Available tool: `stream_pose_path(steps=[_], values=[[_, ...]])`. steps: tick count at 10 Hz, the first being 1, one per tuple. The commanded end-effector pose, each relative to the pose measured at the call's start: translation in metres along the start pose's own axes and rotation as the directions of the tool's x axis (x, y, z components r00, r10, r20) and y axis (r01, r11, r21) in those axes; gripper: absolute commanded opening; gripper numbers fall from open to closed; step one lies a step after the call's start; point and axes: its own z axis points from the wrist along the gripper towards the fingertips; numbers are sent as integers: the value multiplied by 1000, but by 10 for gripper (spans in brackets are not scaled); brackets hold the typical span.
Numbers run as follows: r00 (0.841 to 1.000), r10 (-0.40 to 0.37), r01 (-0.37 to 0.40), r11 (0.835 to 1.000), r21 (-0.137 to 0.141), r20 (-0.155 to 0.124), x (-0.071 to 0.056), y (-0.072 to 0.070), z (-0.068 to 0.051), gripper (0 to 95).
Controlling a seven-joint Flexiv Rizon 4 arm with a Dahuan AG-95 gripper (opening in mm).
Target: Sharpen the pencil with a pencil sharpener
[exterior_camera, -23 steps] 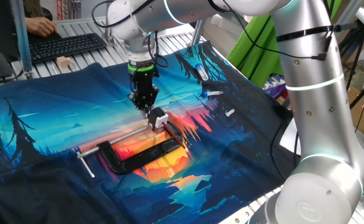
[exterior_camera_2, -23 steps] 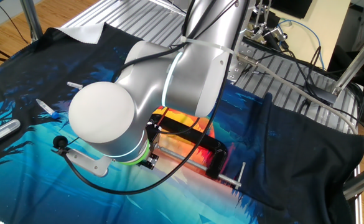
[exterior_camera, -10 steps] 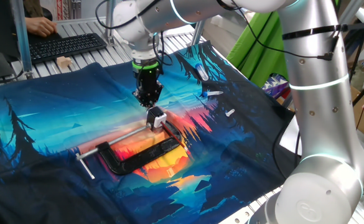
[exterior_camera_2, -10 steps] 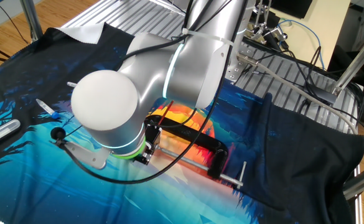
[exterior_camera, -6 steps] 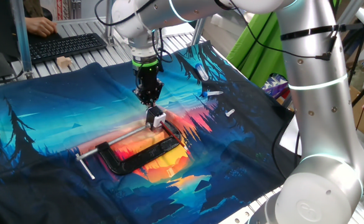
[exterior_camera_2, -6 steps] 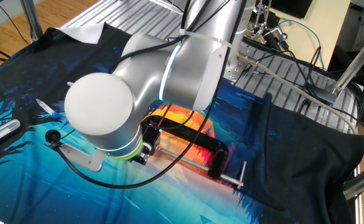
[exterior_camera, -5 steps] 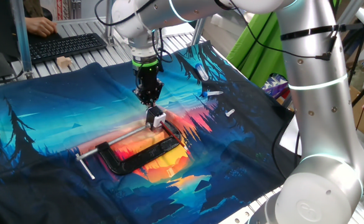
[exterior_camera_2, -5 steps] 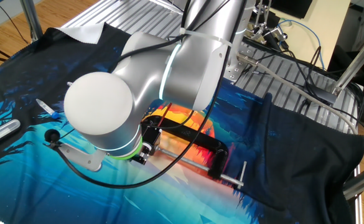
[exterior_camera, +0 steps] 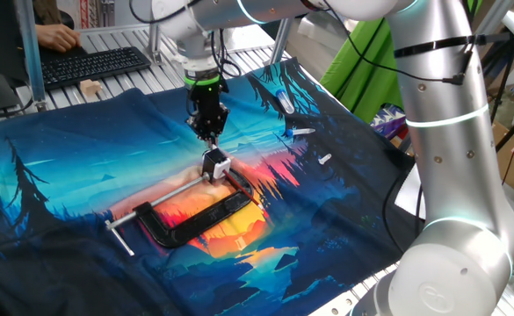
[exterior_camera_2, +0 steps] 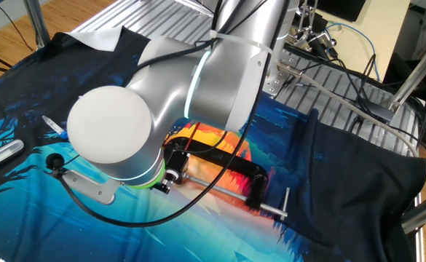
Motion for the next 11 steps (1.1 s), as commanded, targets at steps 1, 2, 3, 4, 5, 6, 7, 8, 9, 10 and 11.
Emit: stream_pose_path(steps=[1,2,3,4,5,6,7,8,9,10,11], values=[[1000,6,-6,1000,-3,1,1,2,-3,0],[1000,13,-13,1000,-3,2,2,4,-5,0],[1000,24,-24,1000,-5,1,4,7,-8,0],[1000,31,-31,999,-9,-2,5,10,-11,0],[999,38,-38,999,-7,-4,6,12,-14,0],[999,42,-42,999,-8,-6,6,13,-16,0],[999,48,-48,999,-13,-6,7,15,-17,0],[999,54,-54,998,-14,-6,8,17,-19,0],[998,69,-69,997,-15,-7,11,21,-21,0],[997,76,-76,997,-17,-9,13,24,-23,0],[996,85,-85,996,-18,-11,16,28,-25,0]])
